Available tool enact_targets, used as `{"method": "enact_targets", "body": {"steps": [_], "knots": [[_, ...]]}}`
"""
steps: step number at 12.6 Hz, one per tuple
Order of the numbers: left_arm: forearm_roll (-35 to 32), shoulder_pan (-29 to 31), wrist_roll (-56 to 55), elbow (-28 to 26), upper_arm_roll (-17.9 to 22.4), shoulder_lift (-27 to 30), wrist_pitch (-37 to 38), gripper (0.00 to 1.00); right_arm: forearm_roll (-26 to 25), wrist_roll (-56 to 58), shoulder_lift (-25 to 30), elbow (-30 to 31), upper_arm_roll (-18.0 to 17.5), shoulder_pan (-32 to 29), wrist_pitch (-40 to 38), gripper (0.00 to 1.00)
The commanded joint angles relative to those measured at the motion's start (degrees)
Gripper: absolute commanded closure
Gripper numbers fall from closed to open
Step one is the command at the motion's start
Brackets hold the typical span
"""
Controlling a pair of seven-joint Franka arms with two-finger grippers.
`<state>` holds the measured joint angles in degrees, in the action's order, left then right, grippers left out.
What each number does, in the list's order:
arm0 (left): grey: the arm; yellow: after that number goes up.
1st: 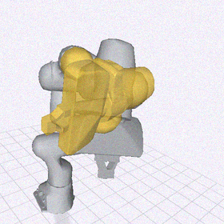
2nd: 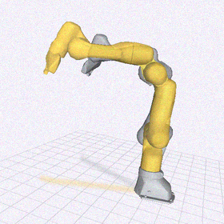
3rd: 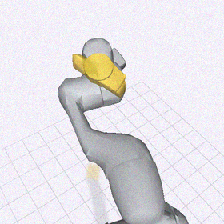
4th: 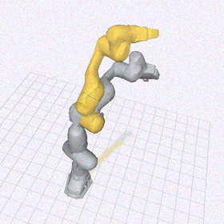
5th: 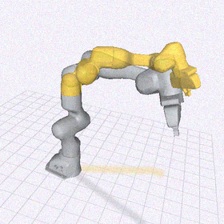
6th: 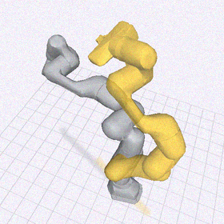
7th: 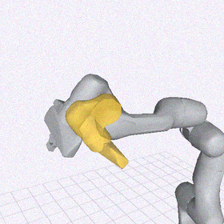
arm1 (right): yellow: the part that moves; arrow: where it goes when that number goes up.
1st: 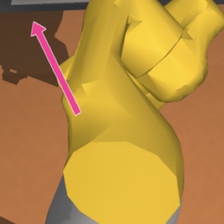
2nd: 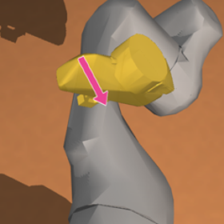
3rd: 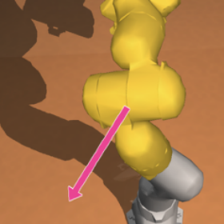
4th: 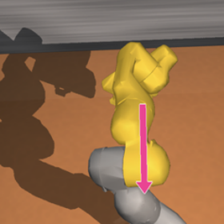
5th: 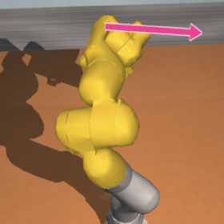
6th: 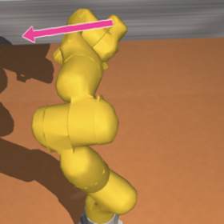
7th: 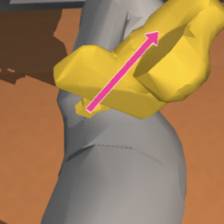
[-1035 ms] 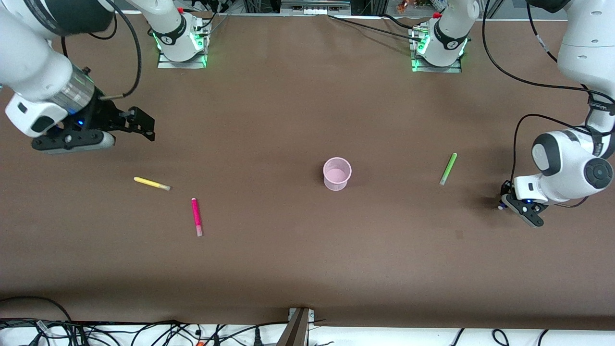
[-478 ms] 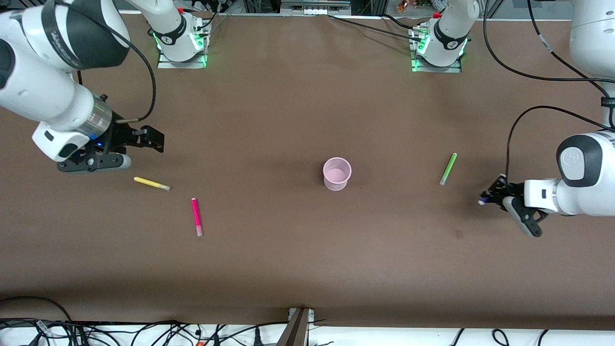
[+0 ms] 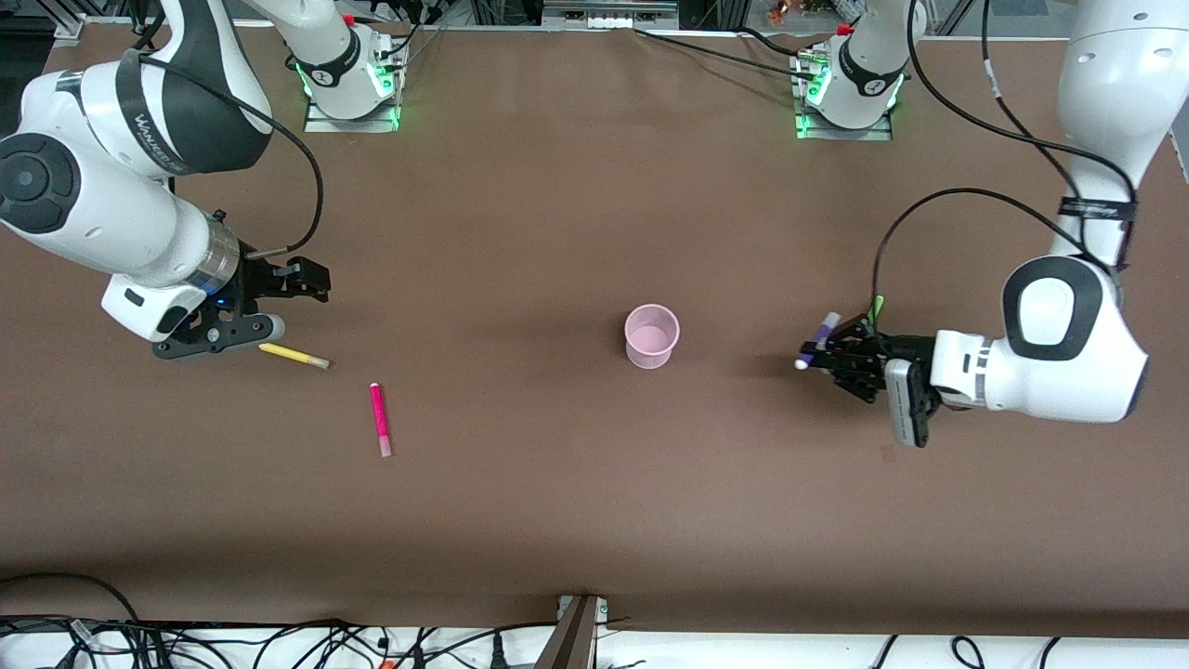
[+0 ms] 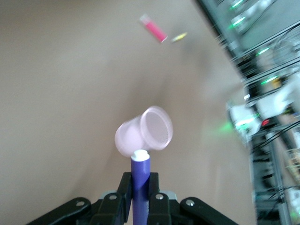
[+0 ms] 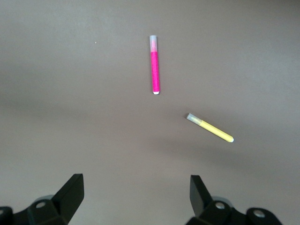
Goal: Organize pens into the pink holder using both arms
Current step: 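Carry the blue pen to the cup while the right gripper grasps the marker, then lower the blue pen into the pink cup and open the left gripper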
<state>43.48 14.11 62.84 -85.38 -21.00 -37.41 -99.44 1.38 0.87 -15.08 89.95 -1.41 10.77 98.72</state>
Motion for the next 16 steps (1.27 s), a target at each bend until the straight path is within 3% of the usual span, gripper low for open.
{"method": "enact_targets", "body": {"steps": [1,3,6,10,13,16], "knots": [[13.08,-1.88,17.25,-1.09,-0.45,-5.21,0.91,1.00,-0.94,0.97,-2.76,-1.09,0.26,0.39,-0.46,0.00],[18.81,-3.82,26.24,-2.07,-0.36,-6.97,0.39,1.00,-0.50,0.71,-6.17,-0.66,0.18,1.26,1.38,0.00],[22.86,-5.41,38.72,-2.33,-0.45,-7.33,-4.36,1.00,-0.50,0.71,-10.83,3.56,0.18,1.89,10.59,0.00],[39.11,-9.27,50.52,-8.91,-0.36,-7.42,-5.51,1.00,-1.03,1.41,-19.62,3.57,0.18,2.76,23.17,0.00],[40.11,-10.51,56.42,-9.80,-0.36,-7.42,-8.58,1.00,-0.94,2.82,-23.23,4.09,0.18,2.33,29.59,0.02],[39.58,-11.56,56.70,-11.12,-0.27,-7.33,-10.68,1.00,-1.03,5.44,-23.41,3.92,0.44,1.89,30.30,0.06]]}}
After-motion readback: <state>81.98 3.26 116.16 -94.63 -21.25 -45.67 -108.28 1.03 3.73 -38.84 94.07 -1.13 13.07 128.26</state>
